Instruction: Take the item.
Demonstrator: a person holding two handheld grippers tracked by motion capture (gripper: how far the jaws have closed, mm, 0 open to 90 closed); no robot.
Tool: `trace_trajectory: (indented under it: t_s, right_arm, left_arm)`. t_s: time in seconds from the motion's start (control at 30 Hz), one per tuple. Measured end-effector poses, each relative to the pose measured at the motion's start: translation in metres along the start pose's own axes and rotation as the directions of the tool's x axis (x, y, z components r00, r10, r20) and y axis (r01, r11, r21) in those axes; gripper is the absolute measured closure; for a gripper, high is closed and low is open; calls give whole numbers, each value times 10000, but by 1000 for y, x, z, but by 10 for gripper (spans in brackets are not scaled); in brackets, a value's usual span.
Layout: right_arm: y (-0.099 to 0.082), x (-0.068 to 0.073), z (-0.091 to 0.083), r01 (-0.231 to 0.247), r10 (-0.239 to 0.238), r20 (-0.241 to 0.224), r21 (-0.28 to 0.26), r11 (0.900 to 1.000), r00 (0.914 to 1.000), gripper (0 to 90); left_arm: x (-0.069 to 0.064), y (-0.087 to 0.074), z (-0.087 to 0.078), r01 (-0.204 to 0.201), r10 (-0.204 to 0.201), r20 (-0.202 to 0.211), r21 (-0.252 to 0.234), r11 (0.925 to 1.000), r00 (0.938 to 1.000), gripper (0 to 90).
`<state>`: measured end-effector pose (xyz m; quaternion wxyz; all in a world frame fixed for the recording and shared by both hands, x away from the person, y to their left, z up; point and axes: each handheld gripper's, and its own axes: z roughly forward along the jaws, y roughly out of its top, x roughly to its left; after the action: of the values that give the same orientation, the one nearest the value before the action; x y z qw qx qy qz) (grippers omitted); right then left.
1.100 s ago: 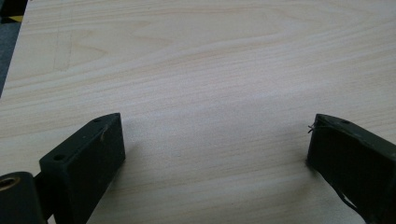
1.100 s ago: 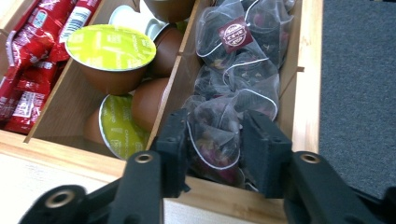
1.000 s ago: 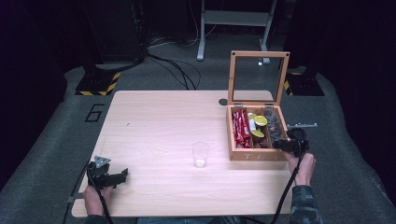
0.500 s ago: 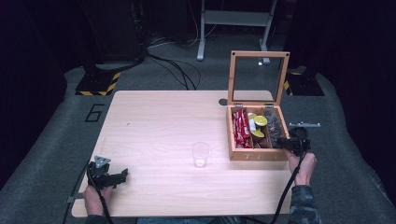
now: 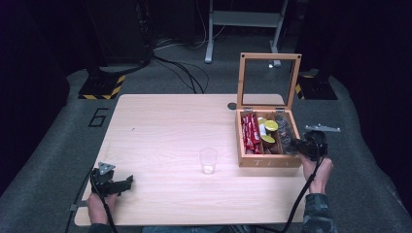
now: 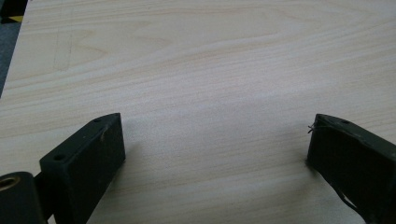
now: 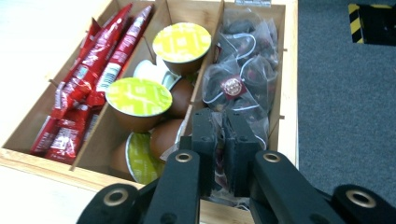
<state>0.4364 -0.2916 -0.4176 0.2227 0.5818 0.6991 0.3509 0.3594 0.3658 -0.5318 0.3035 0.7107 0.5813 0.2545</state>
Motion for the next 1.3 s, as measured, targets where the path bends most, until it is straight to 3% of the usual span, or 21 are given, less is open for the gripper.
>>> trace_trajectory:
  t_s: [0.3,0.7,0.87,1.3]
  right_arm:
    - [8,16,-9,345,-359,-362,-404,9986,9987,847]
    - [9,29,-16,346,-415,-964,-728,9967,9945,848]
    - [12,44,-15,720,-824,-1253,-855,9937,9887,848]
    - [22,75,-11,1143,-1309,-1762,-1011,9883,9756,850]
  left_arm:
    - [0,0,0,1,-1,3,0,10000,10000,40]
    - [0,0,0,8,-8,9,1,10000,10000,40]
    - [0,0,0,7,-7,7,-3,10000,10000,40]
    - [0,0,0,16,-16,8,-5,10000,10000,40]
